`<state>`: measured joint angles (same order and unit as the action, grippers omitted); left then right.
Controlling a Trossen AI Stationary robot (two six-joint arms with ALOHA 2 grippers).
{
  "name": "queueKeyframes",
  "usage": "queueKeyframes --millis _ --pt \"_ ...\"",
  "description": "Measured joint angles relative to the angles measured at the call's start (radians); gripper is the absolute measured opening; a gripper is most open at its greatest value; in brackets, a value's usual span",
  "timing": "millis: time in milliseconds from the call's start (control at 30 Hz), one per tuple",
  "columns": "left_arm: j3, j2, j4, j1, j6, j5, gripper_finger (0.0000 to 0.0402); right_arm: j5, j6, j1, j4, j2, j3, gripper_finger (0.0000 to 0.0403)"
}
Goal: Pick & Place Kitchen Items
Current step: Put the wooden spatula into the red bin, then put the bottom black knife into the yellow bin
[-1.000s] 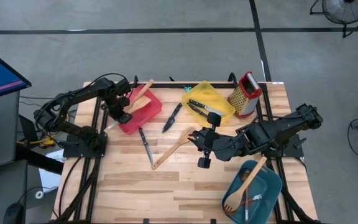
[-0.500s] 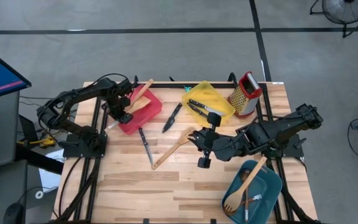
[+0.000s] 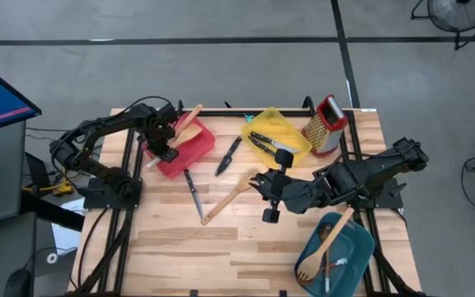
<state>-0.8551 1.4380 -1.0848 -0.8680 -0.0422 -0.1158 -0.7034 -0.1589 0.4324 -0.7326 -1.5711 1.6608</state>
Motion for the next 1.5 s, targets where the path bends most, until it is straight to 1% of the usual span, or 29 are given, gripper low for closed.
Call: queueKeyframes --millis 233,367,567,800,900,1067,1167,1500 --pt "0.0 0.0 0.002 0.0 0.001 0.0 0.0065 0.0 0.0 0.0 0.0 0.0 0.0 0.0056" --pt "0.001 0.0 0.014 0.019 0.003 0.002 0.0066 0.0 0.0 0.0 0.006 0.0 0.0 0.0056" --pt "0.048 -0.001 0.034 0.05 0.008 0.006 0.0066 0.0 0.0 0.002 0.007 0.0 0.0 0.0056" --pt "0.048 -0.018 0.049 0.05 0.007 0.011 0.0067 0.0 0.0 0.006 0.007 0.0 0.0 0.0056" --pt "0.048 -0.018 0.059 0.05 0.007 0.012 0.0074 0.0 -0.003 0.006 0.007 0.0 0.0 0.0056" --pt "0.048 -0.018 0.087 0.05 0.009 0.048 0.0097 0.0 -0.011 0.006 0.007 0.0 0.0 0.0056" --pt "0.048 -0.018 0.101 0.05 0.011 0.05 0.0117 0.0 -0.011 0.006 0.007 0.0 0.0 0.0056" --pt "0.048 -0.018 0.157 0.05 0.067 0.049 0.0208 0.0 -0.011 0.006 0.007 0.0 0.0 0.0056"
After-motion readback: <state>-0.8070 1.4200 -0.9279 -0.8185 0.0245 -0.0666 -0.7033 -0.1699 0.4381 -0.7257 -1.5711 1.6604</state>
